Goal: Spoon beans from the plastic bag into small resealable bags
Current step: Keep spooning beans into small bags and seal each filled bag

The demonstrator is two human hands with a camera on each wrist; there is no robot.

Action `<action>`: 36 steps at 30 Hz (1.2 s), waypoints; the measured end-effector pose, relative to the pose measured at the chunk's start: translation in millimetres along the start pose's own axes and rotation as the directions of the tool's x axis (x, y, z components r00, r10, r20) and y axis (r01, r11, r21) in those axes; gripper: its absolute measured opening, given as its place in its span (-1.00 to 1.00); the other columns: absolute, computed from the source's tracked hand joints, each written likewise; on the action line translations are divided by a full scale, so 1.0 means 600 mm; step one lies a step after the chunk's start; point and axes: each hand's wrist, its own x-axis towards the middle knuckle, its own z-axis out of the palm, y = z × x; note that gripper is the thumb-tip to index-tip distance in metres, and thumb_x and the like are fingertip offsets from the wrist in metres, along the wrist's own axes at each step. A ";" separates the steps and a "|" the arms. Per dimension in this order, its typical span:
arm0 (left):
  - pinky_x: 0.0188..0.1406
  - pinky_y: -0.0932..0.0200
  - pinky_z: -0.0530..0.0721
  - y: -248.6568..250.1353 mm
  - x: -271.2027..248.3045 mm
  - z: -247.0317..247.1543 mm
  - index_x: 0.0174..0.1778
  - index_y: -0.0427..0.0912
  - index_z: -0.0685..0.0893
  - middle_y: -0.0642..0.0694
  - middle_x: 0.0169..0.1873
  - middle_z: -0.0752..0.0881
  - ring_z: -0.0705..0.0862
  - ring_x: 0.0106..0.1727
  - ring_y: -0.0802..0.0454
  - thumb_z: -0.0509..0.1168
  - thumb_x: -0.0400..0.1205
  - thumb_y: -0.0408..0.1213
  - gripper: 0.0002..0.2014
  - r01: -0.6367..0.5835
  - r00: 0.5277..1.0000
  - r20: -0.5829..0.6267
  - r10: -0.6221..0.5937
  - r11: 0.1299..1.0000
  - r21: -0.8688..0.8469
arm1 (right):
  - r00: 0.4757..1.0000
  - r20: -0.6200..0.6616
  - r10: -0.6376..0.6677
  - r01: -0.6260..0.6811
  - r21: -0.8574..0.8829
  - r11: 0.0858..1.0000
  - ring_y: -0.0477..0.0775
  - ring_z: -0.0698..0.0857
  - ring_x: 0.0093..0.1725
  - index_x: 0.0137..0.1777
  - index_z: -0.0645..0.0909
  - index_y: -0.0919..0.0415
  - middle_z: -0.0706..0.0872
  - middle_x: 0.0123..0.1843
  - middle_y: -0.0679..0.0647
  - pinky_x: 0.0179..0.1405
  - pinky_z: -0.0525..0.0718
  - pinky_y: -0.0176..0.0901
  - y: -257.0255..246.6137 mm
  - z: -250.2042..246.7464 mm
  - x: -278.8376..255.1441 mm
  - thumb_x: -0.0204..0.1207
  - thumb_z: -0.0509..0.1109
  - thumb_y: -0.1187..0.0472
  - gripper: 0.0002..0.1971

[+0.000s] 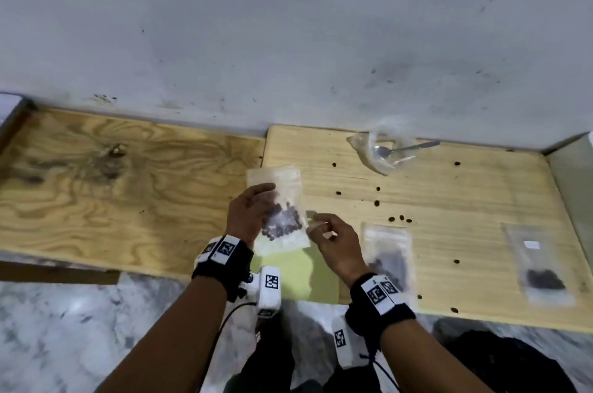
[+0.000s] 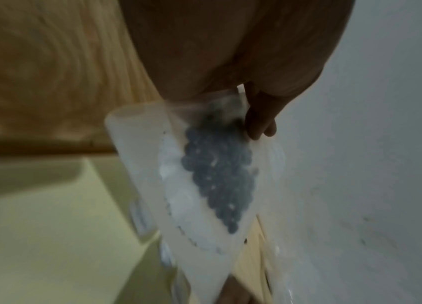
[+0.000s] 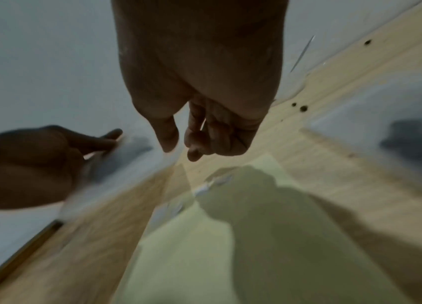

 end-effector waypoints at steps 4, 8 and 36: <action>-0.50 0.26 0.65 0.024 0.041 -0.099 0.06 -0.20 0.76 -0.17 -0.28 0.77 0.72 -0.38 0.03 0.34 0.55 -0.58 -0.74 -0.022 0.994 -0.106 0.022 1.000 -0.001 | 0.998 0.053 0.022 -0.007 -0.254 0.967 -0.06 0.77 0.01 0.10 0.78 -0.05 0.82 -0.01 -0.13 0.12 0.69 -0.20 0.015 0.081 -0.002 0.49 0.48 0.19 -0.78; -0.43 0.27 0.69 0.030 0.065 -0.150 0.12 -0.18 0.75 -0.12 -0.15 0.78 0.72 -0.39 0.09 0.29 0.57 -0.61 -0.67 -0.032 0.991 -0.128 0.037 0.998 0.045 | 0.993 0.011 0.117 -0.100 -0.449 0.888 0.01 0.72 0.27 0.35 0.67 -0.16 0.78 0.25 -0.13 0.20 0.63 -0.18 0.014 0.127 -0.001 0.52 0.43 -0.03 -0.62; -0.22 0.23 0.61 0.020 0.045 -0.113 0.14 0.01 0.72 0.12 0.07 0.75 0.65 -0.24 0.23 0.26 0.53 -0.70 -0.50 -0.136 0.971 0.211 0.111 0.985 0.109 | 0.989 -0.096 -0.117 0.108 -0.092 0.990 -0.22 0.72 -0.27 -0.26 0.75 0.07 0.79 -0.29 -0.11 -0.19 0.59 -0.33 -0.156 0.164 0.047 0.48 0.55 0.12 -0.88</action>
